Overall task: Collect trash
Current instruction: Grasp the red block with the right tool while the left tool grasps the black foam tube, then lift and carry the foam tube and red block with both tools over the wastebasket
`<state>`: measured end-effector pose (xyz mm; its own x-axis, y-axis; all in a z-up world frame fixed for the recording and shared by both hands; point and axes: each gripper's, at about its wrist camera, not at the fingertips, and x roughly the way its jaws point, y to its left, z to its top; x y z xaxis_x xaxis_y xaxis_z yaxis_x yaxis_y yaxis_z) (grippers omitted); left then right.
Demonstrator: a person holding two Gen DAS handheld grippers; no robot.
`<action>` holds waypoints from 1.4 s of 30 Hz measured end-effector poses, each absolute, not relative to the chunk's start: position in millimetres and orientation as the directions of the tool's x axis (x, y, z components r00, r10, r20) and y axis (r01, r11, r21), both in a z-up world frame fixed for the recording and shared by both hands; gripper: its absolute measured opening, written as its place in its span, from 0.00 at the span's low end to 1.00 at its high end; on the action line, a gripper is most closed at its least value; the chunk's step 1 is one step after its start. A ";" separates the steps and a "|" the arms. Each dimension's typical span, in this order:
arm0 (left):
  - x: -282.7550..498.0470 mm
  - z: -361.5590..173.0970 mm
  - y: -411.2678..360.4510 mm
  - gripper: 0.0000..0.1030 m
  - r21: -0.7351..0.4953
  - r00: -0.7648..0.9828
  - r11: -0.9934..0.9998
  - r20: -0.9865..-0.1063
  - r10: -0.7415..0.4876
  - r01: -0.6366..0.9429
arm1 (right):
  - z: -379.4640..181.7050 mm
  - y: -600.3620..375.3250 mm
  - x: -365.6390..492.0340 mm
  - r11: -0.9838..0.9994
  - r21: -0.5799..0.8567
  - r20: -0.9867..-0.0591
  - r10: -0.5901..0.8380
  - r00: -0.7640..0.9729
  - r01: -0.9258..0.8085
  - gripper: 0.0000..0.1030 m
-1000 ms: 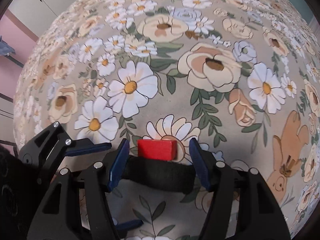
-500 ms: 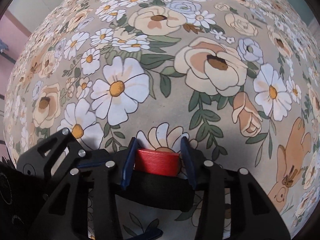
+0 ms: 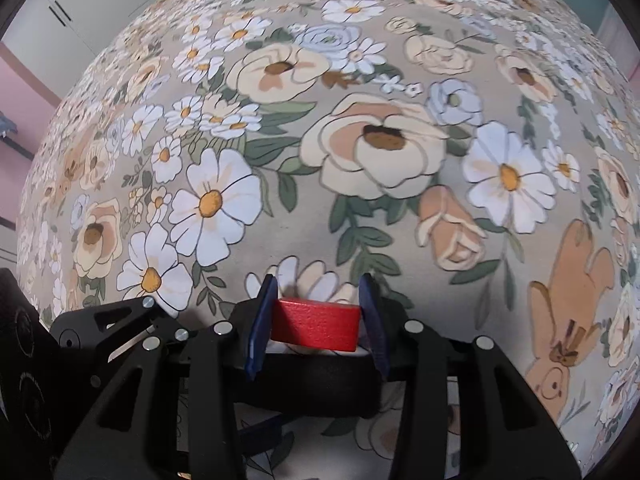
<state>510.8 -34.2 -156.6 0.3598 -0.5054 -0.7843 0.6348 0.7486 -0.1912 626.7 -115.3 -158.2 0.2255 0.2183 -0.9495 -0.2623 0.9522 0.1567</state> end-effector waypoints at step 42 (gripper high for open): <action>283.2 158.6 18.3 0.43 0.053 0.794 0.971 -0.587 -0.159 0.233 | 173.8 -191.4 314.5 0.923 0.003 -0.700 0.276 0.658 -0.384 0.42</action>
